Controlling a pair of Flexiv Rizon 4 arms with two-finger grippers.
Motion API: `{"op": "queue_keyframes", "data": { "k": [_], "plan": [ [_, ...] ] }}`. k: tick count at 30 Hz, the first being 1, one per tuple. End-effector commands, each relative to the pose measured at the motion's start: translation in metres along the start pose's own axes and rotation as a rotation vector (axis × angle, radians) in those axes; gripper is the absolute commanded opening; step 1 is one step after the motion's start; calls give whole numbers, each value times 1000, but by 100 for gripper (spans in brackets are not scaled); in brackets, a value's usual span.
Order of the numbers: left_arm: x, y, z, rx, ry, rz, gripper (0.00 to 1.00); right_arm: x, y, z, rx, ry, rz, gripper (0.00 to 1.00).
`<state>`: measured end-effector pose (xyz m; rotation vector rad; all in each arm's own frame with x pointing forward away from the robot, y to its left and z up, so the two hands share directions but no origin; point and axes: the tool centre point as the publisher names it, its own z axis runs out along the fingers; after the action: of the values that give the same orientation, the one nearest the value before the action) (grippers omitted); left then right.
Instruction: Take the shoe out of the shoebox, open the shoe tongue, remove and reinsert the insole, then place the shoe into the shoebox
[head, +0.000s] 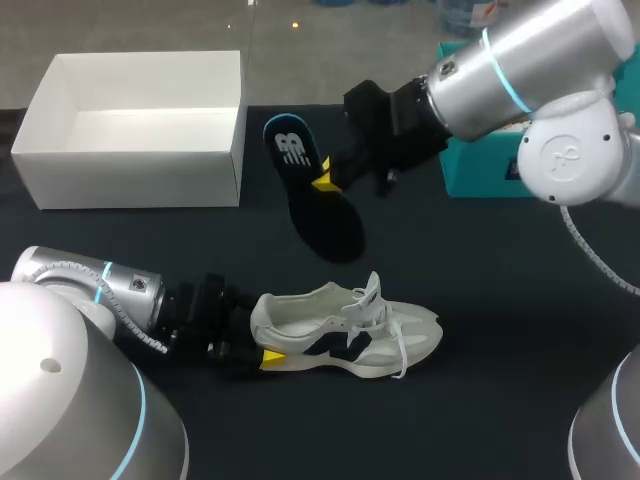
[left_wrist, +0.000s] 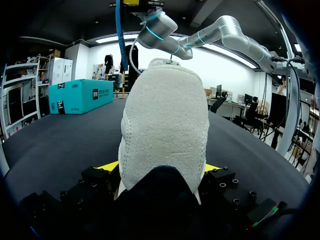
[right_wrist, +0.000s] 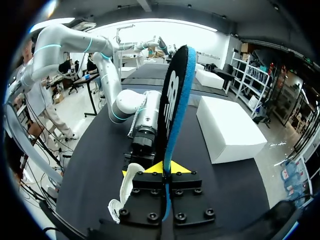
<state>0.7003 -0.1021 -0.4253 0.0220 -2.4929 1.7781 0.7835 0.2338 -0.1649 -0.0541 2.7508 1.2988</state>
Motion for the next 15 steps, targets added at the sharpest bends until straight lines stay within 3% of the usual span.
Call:
{"op": "queue_keyframes", "data": {
  "k": [1, 7, 15],
  "plan": [
    [-1, 1, 1, -1, 0, -1, 0, 17, -10, -33, -138, 17, 20, 0],
    [-1, 1, 1, -1, 0, -1, 0, 27, -1, -58, -187, 60, 52, 0],
    [-1, 1, 1, -1, 0, -1, 0, 49, 5, -97, -245, 30, 133, 0]
  ]
}}
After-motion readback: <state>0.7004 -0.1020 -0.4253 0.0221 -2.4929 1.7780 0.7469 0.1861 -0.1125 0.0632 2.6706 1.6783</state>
